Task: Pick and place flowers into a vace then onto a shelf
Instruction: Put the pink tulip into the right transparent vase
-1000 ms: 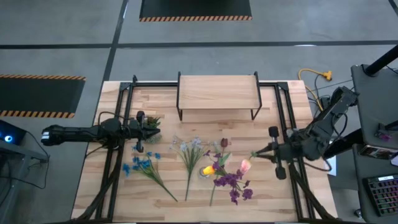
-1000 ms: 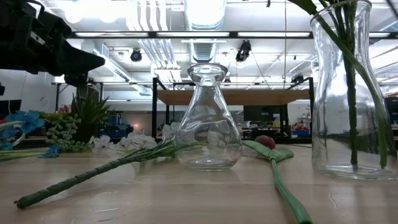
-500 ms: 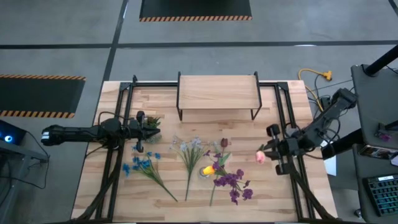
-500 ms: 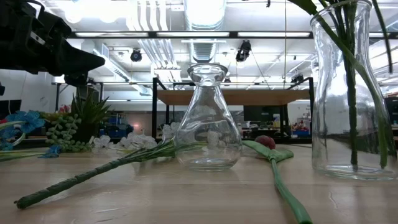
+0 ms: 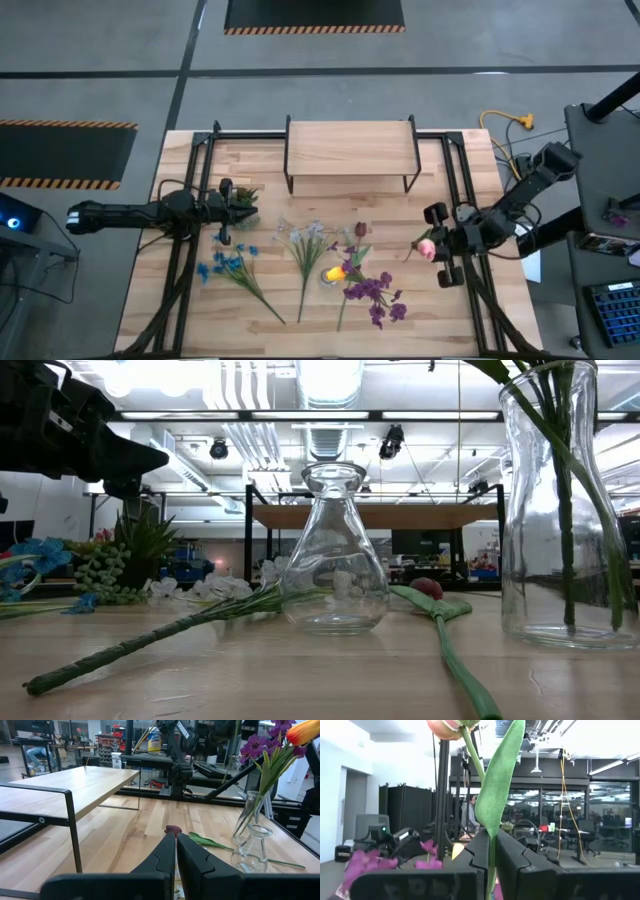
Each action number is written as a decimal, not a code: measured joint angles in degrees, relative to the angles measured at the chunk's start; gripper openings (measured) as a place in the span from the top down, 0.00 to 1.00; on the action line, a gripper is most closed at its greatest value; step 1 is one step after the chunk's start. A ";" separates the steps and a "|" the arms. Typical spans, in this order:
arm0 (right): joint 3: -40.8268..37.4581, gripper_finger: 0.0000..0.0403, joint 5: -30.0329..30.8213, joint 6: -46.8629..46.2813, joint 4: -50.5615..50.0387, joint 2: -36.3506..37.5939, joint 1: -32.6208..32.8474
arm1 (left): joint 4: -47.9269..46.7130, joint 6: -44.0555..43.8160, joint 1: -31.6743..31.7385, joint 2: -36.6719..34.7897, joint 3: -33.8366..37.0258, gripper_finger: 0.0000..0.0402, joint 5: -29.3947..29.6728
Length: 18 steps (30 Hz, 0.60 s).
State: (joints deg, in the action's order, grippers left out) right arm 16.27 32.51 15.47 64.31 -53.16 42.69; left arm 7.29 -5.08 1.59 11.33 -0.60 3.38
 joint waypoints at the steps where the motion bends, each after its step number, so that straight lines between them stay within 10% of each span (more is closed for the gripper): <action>1: 1.20 0.97 0.00 0.39 0.04 -1.47 0.00 | 0.00 0.00 0.00 0.00 0.00 1.00 0.00; 18: 11.66 0.97 0.67 6.08 19.88 -27.18 -0.11 | -0.02 0.00 0.00 0.00 0.00 1.00 0.00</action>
State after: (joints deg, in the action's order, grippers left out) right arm 27.93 33.19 21.55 84.18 -80.33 42.59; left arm 7.27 -5.08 1.59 11.33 -0.60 3.38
